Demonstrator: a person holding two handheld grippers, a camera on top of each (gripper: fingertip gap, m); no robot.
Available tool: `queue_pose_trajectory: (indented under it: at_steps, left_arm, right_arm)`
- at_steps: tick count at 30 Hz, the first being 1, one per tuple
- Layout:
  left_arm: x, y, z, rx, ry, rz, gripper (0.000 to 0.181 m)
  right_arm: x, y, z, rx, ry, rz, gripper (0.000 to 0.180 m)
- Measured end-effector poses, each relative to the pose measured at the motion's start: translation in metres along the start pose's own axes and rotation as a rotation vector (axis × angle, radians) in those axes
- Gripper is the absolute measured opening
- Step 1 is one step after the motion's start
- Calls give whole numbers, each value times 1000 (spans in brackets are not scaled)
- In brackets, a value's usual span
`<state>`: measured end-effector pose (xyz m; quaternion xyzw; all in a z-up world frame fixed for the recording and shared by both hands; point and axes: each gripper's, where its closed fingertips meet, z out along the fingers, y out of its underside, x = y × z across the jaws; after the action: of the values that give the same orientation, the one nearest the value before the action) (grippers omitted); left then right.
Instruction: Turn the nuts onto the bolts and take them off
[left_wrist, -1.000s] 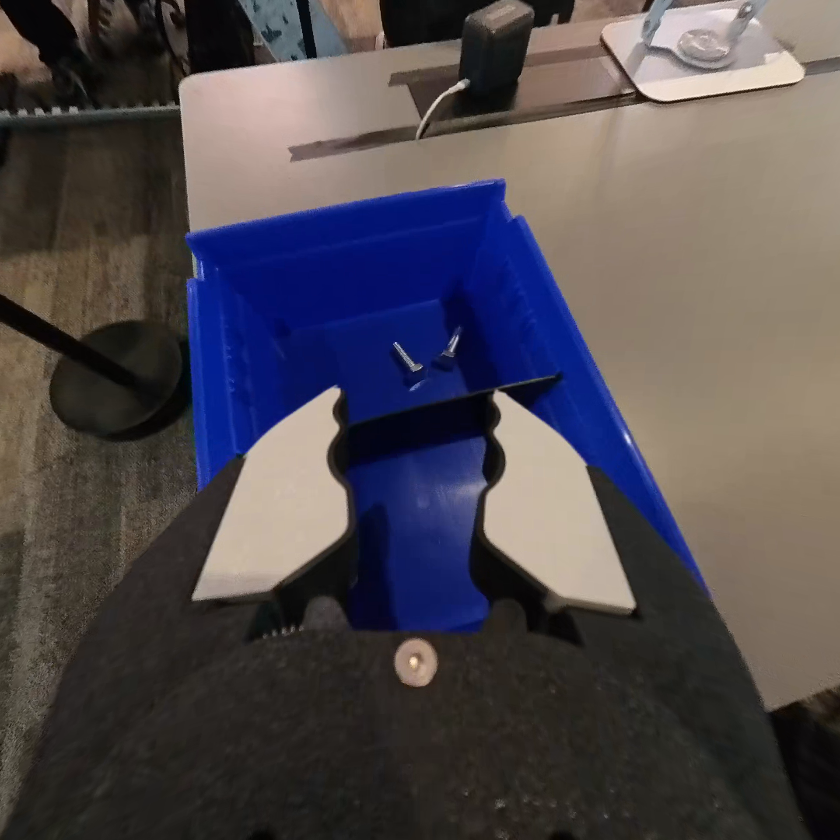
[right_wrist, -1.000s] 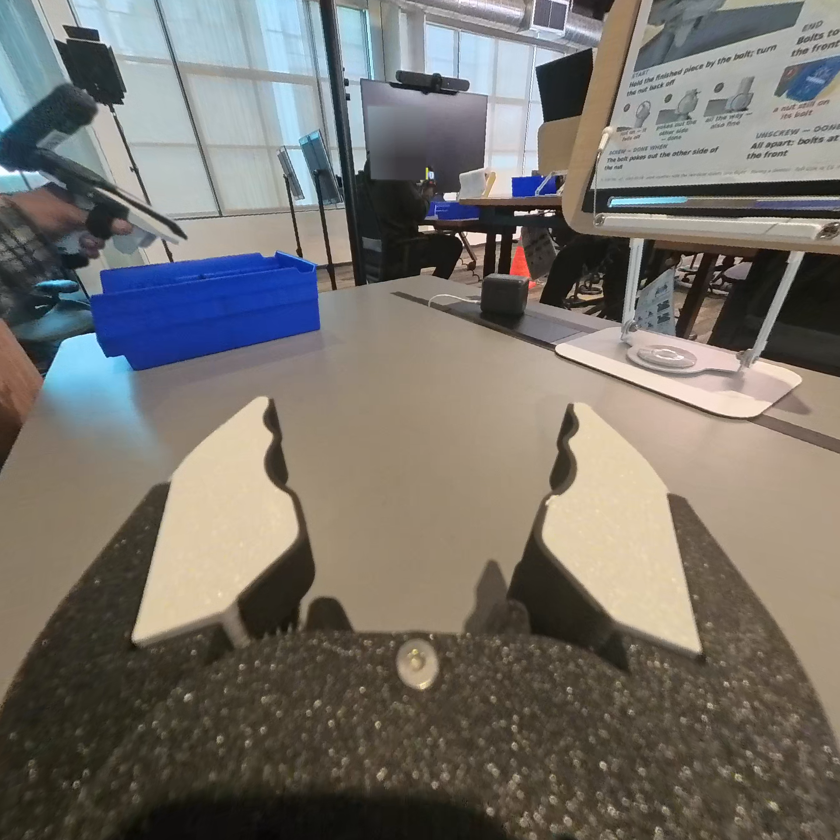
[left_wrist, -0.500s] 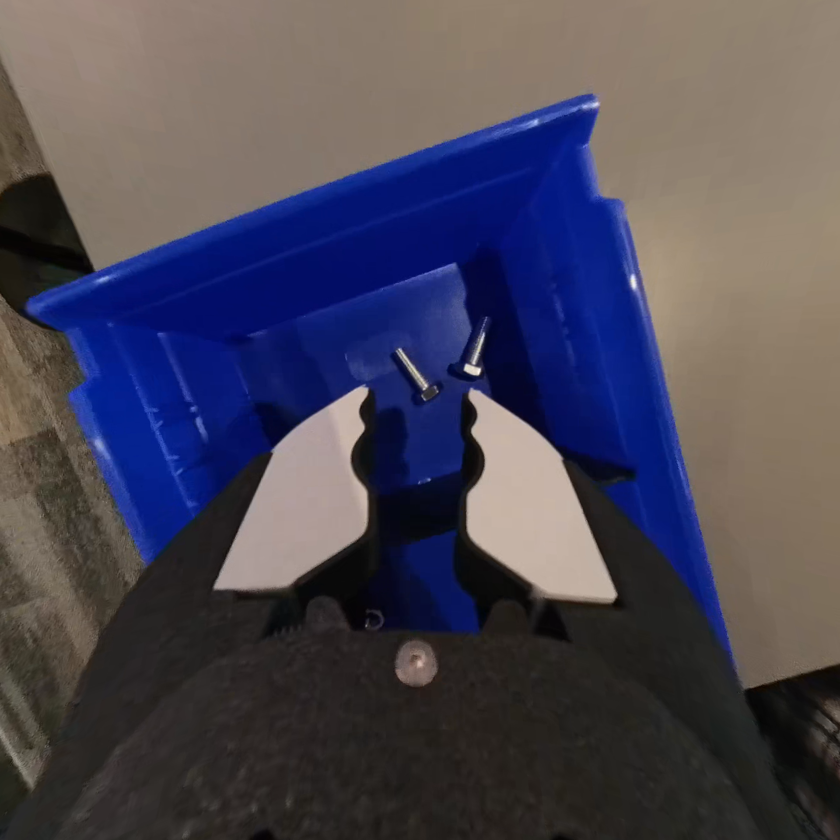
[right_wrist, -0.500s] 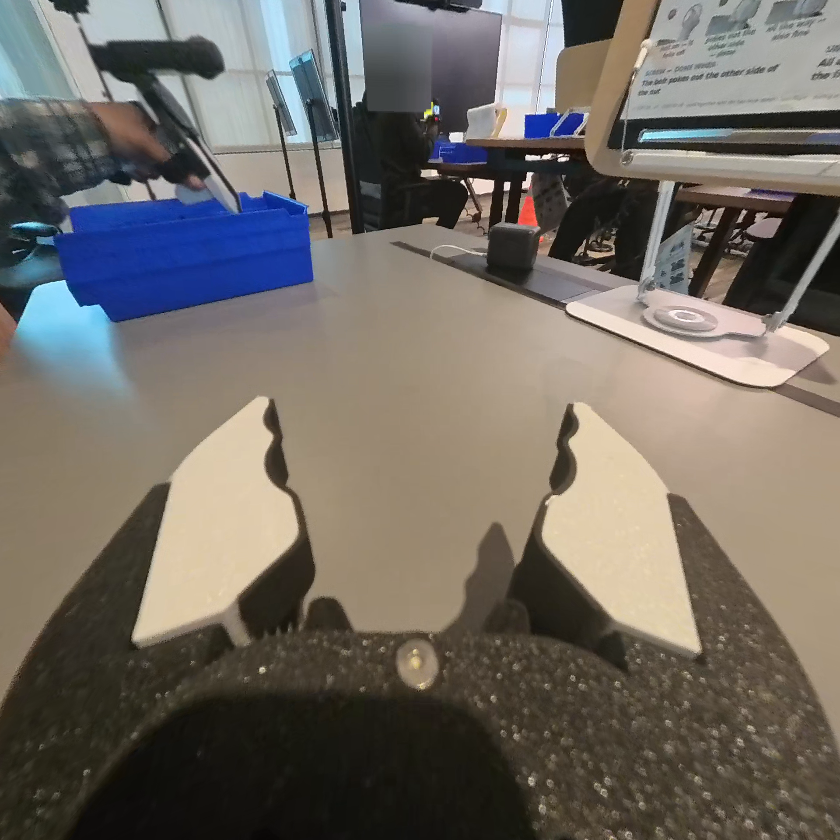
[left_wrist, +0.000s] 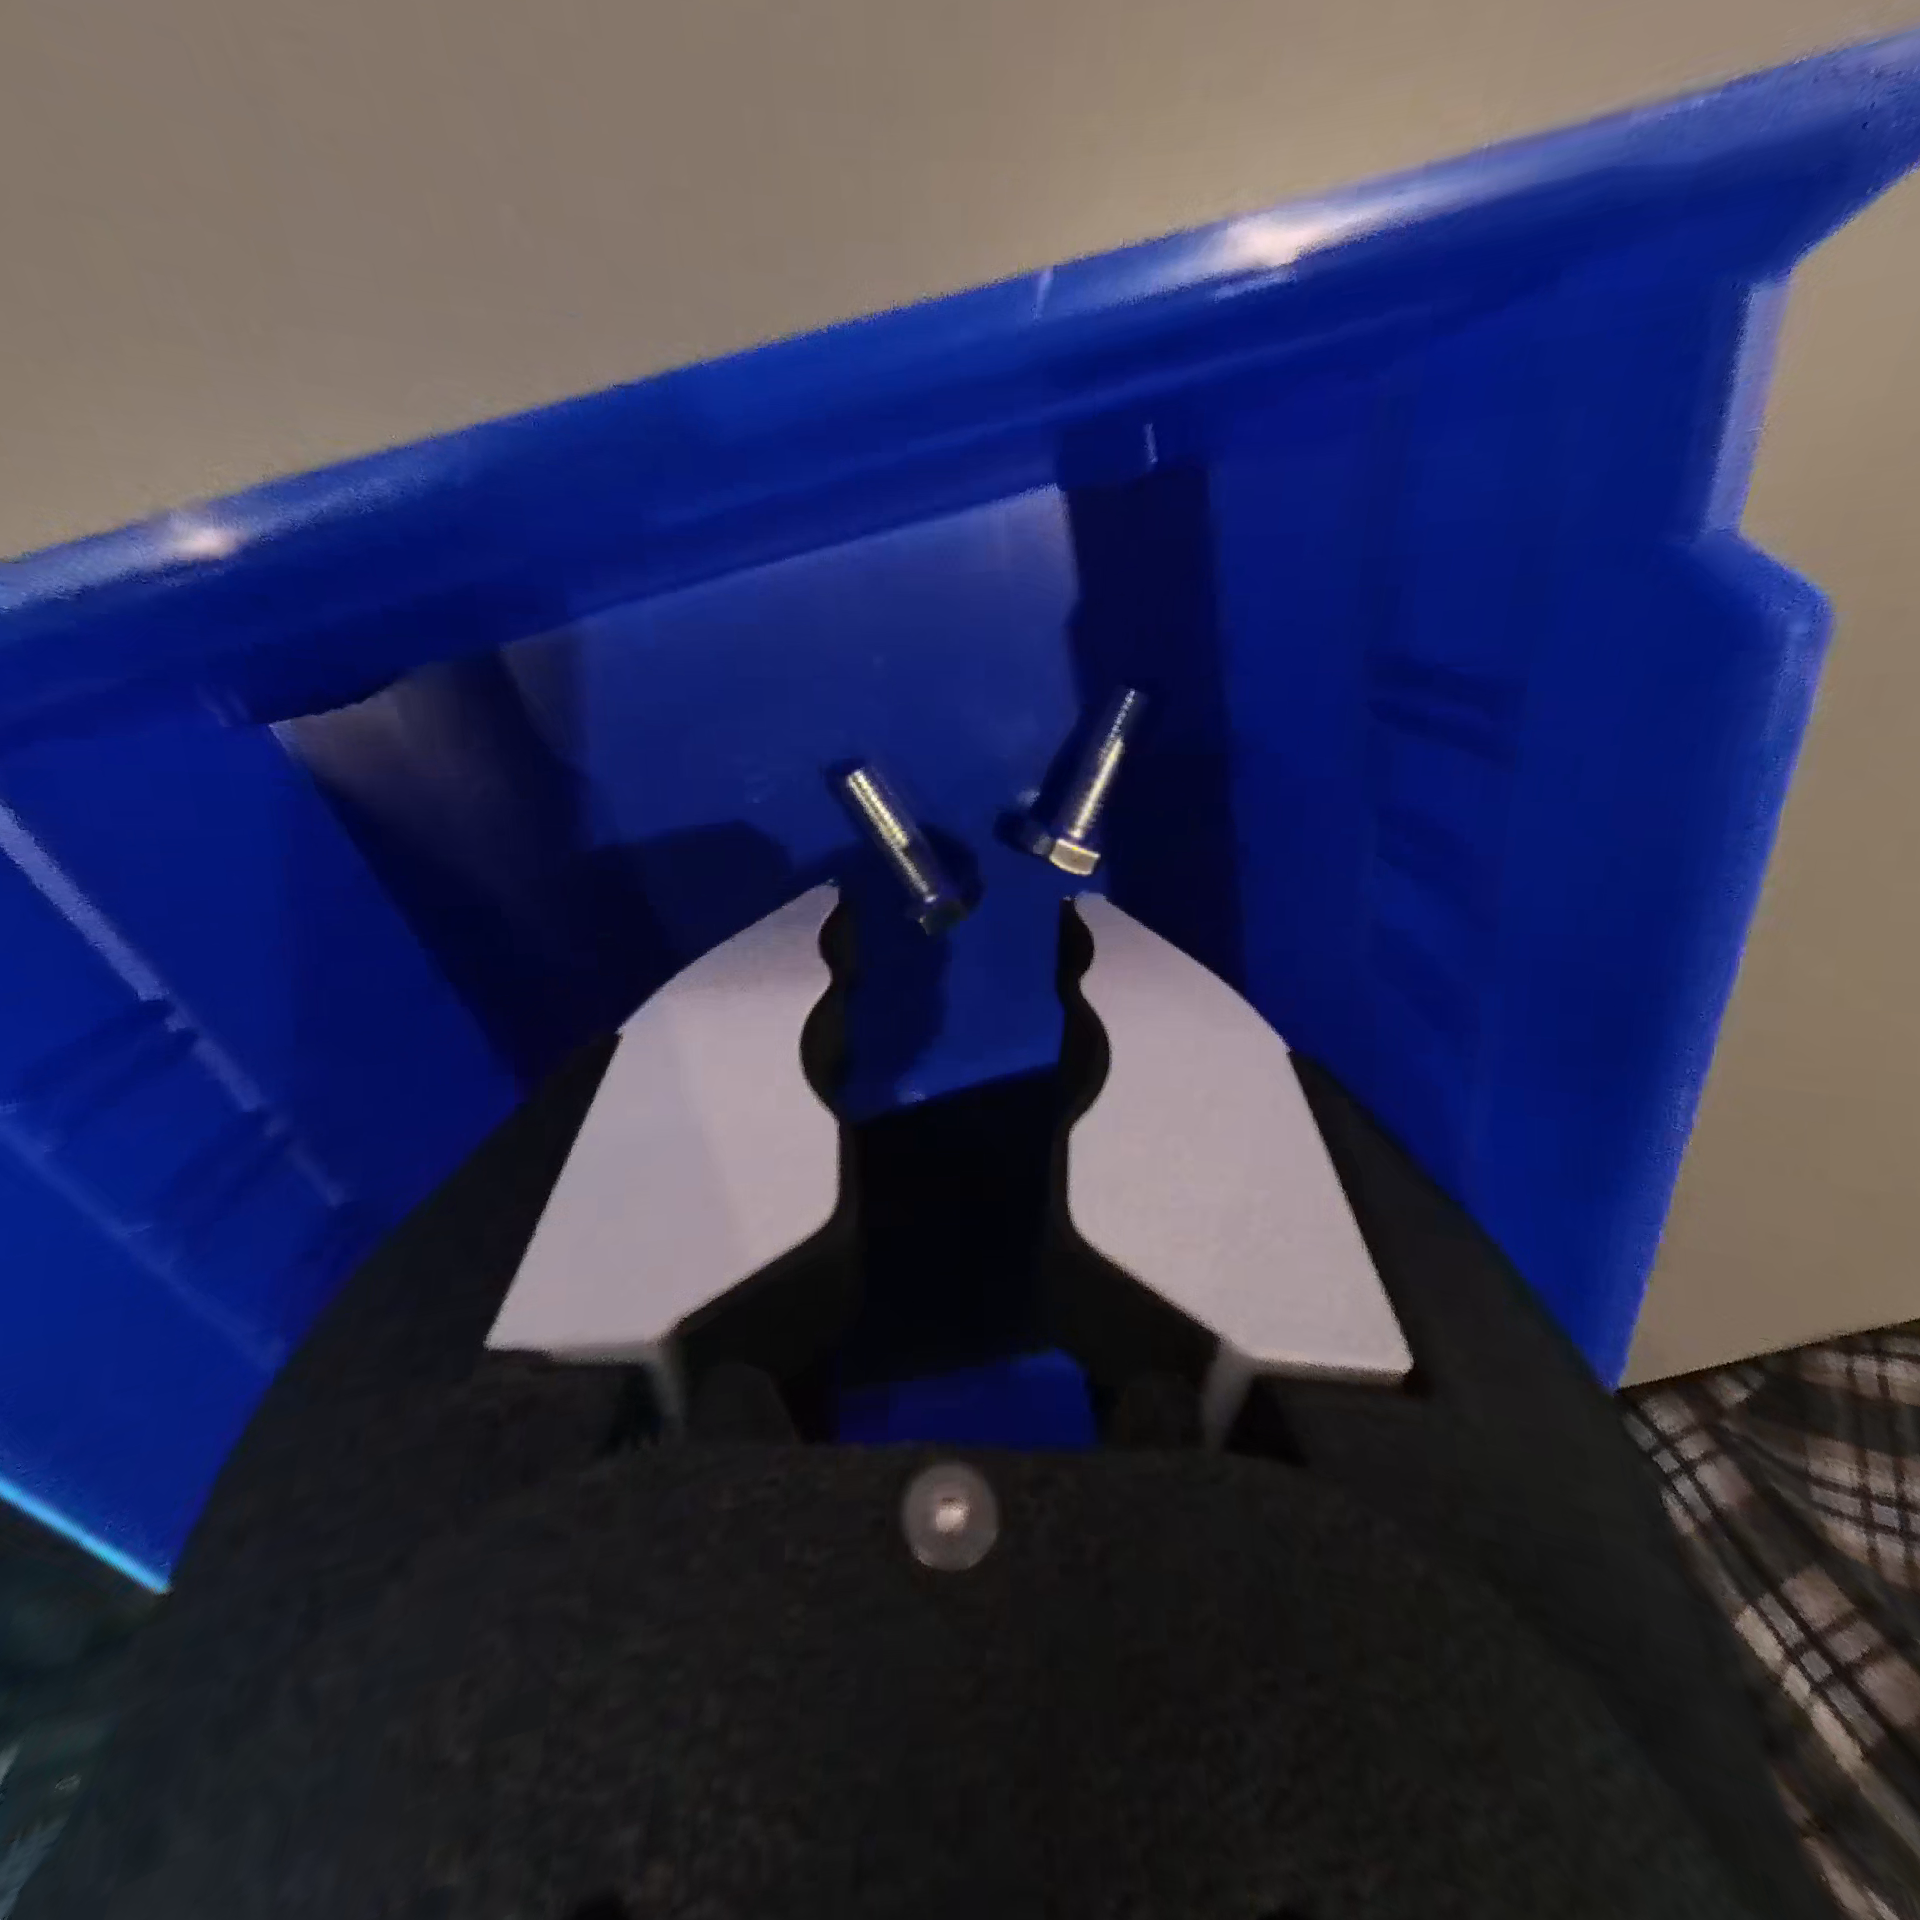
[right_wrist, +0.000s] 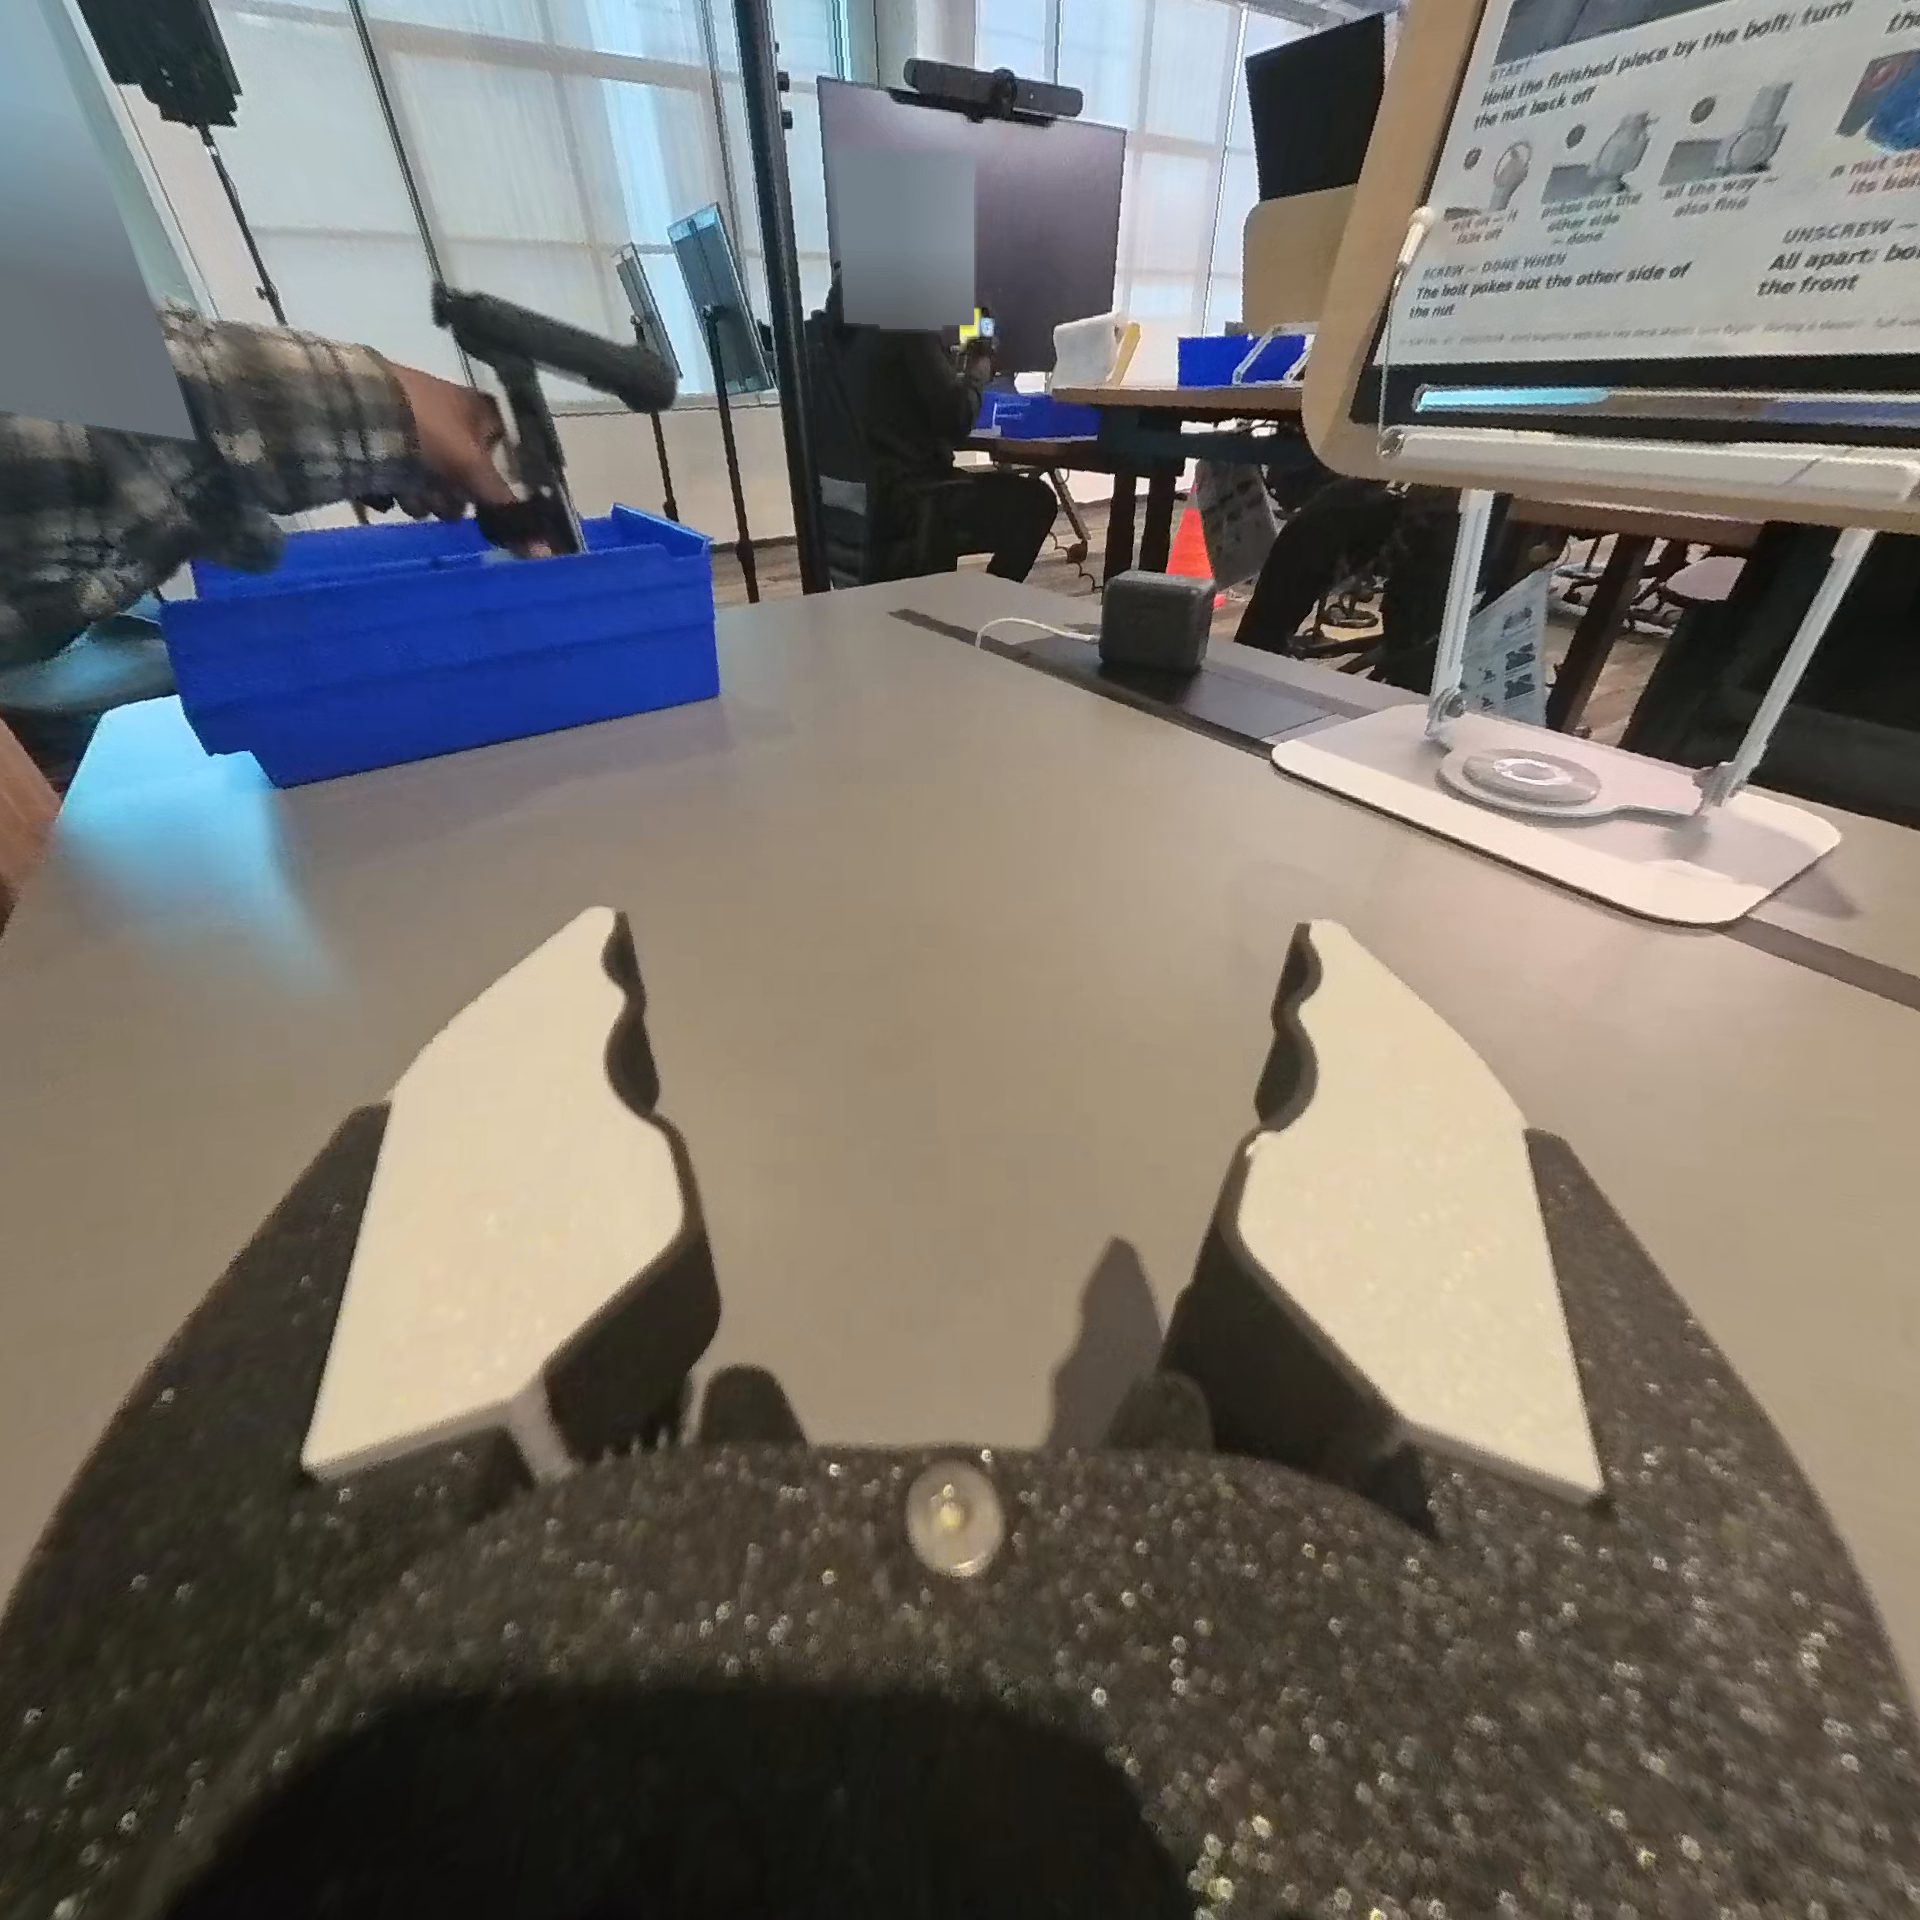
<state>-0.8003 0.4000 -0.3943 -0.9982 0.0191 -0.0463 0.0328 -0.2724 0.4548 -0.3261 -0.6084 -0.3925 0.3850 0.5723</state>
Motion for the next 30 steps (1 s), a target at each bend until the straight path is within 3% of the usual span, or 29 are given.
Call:
queue_pose_trajectory:
  at_steps: [16,19,27,30]
  left_arm:
    - [-10,20,32,-165,6,-55,32]
    - [-3,21,33,-179,41,-32,19]
    - [-5,17,28,-139,35,7,17]
    - [-6,11,16,-69,45,27,6]
  right_arm:
    - [-2,1,1,-3,-4,1,113]
    - [-2,1,1,-5,-1,-3,113]
    - [-1,0,1,1,-1,-1,112]
    - [-1,0,1,1,-2,-1,112]
